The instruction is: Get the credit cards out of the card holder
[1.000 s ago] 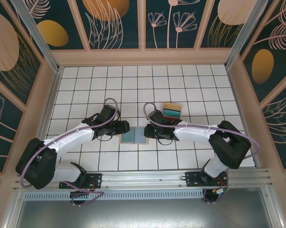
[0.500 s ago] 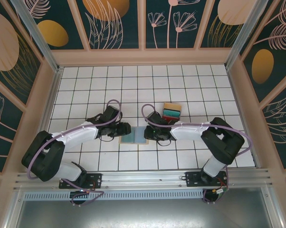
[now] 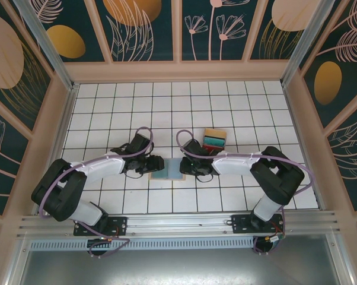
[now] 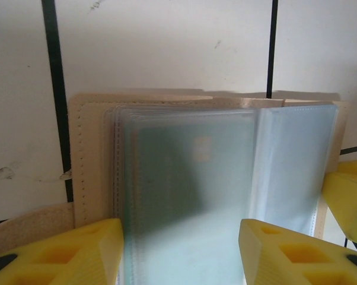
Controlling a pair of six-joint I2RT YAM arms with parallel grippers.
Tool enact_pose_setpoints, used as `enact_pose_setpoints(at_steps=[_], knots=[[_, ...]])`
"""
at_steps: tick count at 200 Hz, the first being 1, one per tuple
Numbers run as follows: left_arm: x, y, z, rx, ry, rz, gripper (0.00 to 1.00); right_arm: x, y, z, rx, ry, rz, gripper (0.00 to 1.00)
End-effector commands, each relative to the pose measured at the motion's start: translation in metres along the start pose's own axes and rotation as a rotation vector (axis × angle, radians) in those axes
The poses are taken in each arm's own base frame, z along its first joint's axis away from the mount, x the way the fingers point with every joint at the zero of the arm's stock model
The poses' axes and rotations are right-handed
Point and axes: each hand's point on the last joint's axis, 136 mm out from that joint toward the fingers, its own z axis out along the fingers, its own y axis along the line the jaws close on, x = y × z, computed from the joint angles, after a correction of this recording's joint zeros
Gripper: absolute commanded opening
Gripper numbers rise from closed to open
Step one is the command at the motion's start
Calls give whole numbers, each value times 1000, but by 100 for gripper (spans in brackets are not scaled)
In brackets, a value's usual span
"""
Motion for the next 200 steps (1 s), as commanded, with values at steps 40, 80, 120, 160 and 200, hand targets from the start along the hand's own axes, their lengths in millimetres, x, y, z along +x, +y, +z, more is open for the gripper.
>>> enact_pose_setpoints(at_steps=[40, 80, 120, 160, 200], knots=[[5, -10, 2, 73, 26, 27, 55, 12, 2, 14, -5, 57, -5, 27], [6, -26, -2, 158, 28, 41, 55, 14, 3, 17, -1, 69, -6, 27], [5, -33, -5, 191, 29, 49, 56, 13, 4, 17, -3, 70, -8, 27], [4, -33, -8, 185, 18, 52, 62, 14, 4, 18, 2, 75, -13, 27], [-5, 6, -11, -48, -35, 12, 65, 12, 5, 19, 6, 75, -17, 27]])
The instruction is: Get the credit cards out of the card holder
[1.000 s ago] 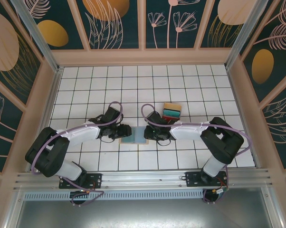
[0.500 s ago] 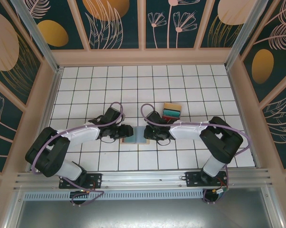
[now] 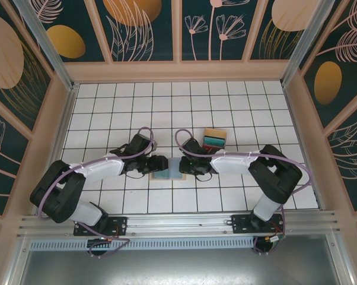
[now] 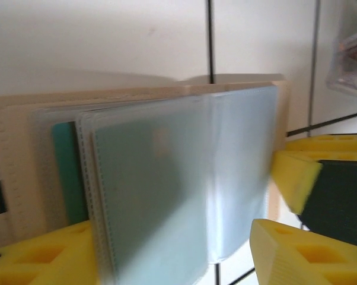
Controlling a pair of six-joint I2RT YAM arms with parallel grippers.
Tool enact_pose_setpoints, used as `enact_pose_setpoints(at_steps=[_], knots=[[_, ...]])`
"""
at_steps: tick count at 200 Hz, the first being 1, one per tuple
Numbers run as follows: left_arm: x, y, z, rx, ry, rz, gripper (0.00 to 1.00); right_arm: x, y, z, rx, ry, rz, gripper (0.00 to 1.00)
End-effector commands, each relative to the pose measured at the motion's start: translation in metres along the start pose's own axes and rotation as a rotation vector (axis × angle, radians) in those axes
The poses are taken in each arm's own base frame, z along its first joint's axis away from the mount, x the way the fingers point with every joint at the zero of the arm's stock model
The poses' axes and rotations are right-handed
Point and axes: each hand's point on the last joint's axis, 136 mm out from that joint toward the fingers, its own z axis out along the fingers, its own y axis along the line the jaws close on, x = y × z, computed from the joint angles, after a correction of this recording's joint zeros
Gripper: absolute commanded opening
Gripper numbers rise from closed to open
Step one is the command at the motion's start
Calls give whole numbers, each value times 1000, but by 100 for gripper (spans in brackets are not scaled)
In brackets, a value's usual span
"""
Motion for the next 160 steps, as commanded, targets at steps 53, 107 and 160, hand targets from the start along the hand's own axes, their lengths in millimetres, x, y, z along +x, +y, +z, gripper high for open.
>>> enact_pose_setpoints(at_steps=[53, 107, 160], knots=[[-17, 4, -18, -75, -87, 18, 64, 13, 3, 18, -6, 64, -20, 27], [-5, 11, -3, -77, -23, 9, 63, 13, 4, 20, -4, 69, -23, 27], [1, 18, 5, -91, 8, -3, 63, 13, 4, 21, -3, 70, -23, 27]])
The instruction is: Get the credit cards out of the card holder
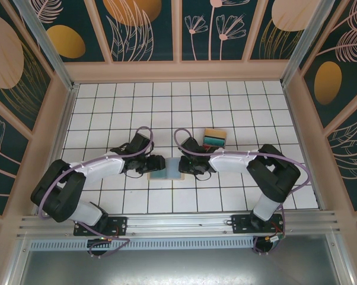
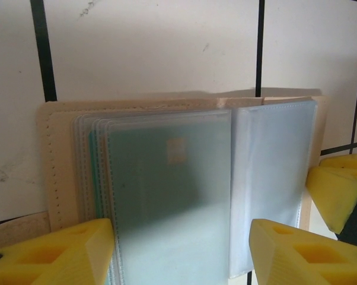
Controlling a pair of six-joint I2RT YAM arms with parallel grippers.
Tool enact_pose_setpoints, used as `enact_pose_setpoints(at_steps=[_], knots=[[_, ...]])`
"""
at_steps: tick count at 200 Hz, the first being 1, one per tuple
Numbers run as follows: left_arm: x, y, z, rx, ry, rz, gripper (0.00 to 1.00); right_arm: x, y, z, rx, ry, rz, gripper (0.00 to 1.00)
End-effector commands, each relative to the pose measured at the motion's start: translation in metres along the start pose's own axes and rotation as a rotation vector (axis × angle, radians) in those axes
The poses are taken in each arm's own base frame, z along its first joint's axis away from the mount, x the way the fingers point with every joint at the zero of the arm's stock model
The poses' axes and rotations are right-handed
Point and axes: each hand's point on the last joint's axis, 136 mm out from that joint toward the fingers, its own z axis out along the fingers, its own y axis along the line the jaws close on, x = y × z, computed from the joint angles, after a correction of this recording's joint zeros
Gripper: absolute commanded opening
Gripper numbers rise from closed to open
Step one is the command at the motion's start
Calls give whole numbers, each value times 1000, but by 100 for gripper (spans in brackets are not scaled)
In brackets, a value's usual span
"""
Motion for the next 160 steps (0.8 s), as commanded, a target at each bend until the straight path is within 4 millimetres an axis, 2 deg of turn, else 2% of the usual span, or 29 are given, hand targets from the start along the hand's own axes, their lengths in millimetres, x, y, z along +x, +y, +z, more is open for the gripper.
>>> enact_pose_setpoints(at_steps=[1, 28, 72, 160], knots=[[7, 6, 7, -8, 31, 5, 63, 13, 3, 19, -17, 54, -23, 27], [10, 7, 10, -6, 51, 1, 63, 13, 4, 20, -18, 56, -25, 27], [11, -18, 6, 129, 52, 8, 69, 13, 5, 21, -21, 58, -26, 27], [5, -39, -9, 231, 17, 42, 70, 13, 4, 21, -16, 58, -23, 27]])
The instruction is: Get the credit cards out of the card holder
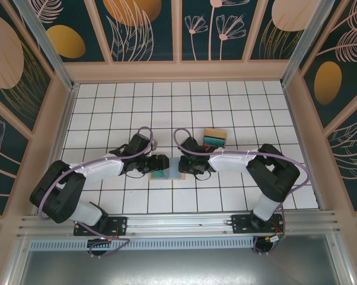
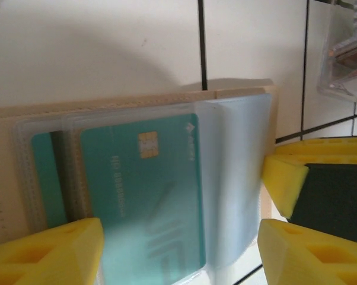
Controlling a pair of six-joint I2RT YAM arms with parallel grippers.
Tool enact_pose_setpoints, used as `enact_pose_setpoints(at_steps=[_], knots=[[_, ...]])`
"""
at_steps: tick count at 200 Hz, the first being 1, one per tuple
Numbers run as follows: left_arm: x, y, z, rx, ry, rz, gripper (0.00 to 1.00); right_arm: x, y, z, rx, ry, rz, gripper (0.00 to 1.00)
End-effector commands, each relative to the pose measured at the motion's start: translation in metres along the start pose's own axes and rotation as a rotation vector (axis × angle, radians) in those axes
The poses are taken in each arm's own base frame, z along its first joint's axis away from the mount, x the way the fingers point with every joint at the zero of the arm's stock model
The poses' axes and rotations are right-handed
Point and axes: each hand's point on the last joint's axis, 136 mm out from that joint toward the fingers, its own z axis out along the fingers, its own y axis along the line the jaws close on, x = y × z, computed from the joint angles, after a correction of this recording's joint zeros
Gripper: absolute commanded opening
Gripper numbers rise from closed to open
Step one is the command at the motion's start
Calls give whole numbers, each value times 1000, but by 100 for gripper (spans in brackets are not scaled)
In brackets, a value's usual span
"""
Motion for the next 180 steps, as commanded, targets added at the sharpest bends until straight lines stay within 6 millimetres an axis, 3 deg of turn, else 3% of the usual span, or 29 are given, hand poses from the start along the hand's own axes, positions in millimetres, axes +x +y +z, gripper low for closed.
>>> enact_pose_setpoints(at_steps=[1, 48, 111, 145, 180], knots=[[0, -16, -5, 73, -2, 18, 70, 13, 4, 20, -18, 53, -23, 27], [-6, -35, -10, 153, -12, 46, 63, 9, 3, 17, -11, 31, -22, 28], [-7, -68, -8, 257, 22, 91, 56, -12, 0, -5, -8, -67, 9, 32], [-8, -68, -10, 254, 13, 91, 54, -23, -1, -17, -26, -108, 36, 34], [-22, -42, -17, 96, -80, 68, 53, -33, 6, -26, -54, -136, 40, 35]])
